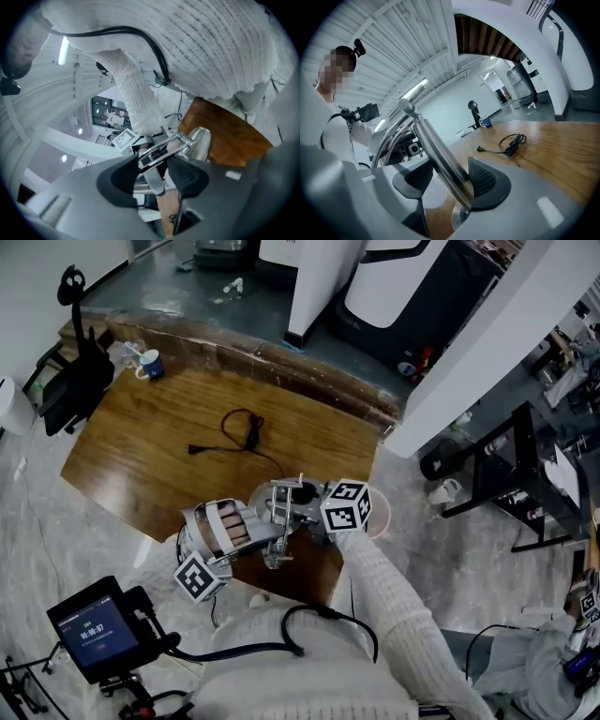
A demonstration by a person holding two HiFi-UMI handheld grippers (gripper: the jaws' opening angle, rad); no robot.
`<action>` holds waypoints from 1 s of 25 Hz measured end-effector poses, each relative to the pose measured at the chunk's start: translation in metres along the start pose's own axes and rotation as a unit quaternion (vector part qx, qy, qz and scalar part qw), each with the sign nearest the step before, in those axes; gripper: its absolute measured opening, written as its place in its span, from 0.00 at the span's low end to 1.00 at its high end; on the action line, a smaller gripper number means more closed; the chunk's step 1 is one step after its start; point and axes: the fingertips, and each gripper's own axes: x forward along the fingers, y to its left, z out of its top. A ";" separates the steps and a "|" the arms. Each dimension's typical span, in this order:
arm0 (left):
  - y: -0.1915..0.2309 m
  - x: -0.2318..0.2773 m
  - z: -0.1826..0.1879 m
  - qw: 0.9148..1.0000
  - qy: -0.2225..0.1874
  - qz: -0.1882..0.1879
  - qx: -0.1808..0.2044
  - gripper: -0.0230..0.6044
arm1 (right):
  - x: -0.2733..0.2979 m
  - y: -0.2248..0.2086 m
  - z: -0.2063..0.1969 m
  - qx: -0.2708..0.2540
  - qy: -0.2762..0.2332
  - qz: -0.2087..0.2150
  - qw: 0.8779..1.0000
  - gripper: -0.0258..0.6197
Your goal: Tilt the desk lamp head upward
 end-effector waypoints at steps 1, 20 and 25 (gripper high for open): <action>0.001 0.000 0.000 1.000 -0.001 -0.003 -0.006 0.35 | 0.000 -0.001 0.000 0.001 -0.001 -0.001 1.000 0.40; 0.051 -0.014 0.003 0.963 -0.073 -0.028 -0.258 0.34 | 0.006 -0.015 0.000 0.007 -0.018 -0.019 1.000 0.40; 0.074 -0.020 -0.002 0.922 -0.112 -0.048 -0.367 0.34 | 0.007 -0.017 0.000 0.007 -0.021 -0.022 0.999 0.40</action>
